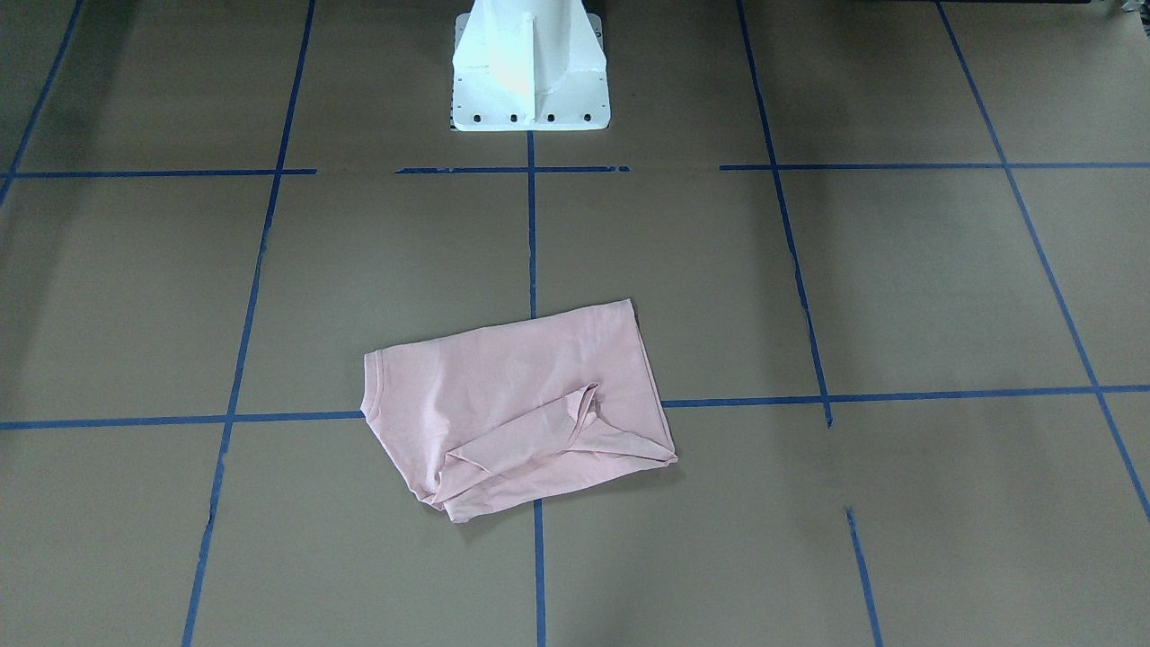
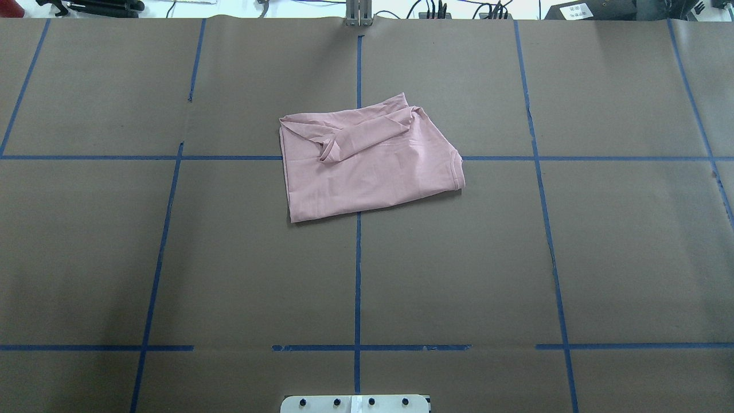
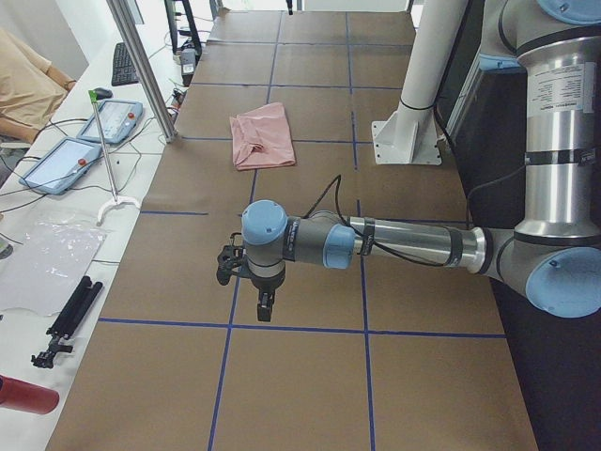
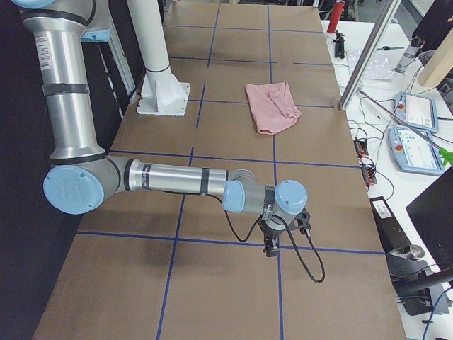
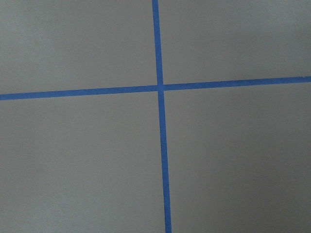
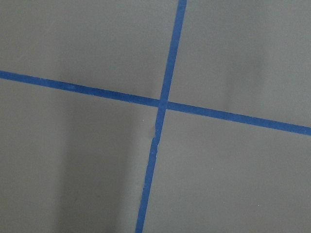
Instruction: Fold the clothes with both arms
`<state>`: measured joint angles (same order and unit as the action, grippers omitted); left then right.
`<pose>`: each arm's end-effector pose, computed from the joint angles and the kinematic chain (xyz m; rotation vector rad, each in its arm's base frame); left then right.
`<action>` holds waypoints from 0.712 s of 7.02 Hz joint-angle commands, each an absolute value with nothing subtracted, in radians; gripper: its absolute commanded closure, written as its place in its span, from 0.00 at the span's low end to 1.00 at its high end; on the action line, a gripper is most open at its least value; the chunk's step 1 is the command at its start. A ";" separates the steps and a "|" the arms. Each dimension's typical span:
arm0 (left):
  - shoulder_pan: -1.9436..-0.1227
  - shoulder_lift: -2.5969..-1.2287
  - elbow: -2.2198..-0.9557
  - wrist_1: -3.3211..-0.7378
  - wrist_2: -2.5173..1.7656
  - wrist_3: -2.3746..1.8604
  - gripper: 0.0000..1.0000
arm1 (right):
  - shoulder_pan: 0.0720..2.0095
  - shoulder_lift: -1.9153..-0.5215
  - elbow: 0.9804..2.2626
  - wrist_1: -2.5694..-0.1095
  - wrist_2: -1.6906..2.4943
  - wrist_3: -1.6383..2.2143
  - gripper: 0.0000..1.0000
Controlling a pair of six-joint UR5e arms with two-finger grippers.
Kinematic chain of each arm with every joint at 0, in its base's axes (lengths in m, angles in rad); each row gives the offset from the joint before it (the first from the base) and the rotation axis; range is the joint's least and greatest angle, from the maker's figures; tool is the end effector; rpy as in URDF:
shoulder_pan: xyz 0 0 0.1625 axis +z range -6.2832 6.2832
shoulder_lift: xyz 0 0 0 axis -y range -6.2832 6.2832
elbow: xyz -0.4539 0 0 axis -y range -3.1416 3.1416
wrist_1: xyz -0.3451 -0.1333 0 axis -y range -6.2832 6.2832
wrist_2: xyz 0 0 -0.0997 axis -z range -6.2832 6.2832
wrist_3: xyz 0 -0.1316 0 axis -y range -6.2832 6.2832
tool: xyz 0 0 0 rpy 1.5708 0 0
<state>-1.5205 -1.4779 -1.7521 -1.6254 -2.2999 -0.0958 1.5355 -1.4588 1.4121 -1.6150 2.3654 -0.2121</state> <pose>-0.0247 -0.4161 0.6669 0.0831 0.7358 0.0087 0.0222 -0.4875 0.7305 -0.0157 -0.7999 -0.1980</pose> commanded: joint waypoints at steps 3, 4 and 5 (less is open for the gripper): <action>-1.517 -1.474 -1.743 -1.637 -2.289 -0.112 0.00 | 1.536 -1.459 1.414 -1.615 2.367 -0.212 0.00; -1.519 -1.471 -1.752 -1.638 -2.289 -0.112 0.00 | 1.536 -1.459 1.416 -1.615 2.365 -0.212 0.00; -1.519 -1.467 -1.755 -1.640 -2.289 -0.112 0.00 | 1.536 -1.457 1.417 -1.614 2.368 -0.212 0.00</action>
<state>-1.5180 -1.4712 -1.7508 -1.6376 -2.2885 -0.1119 1.5355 -1.4586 1.4158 -1.6150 2.3664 -0.2117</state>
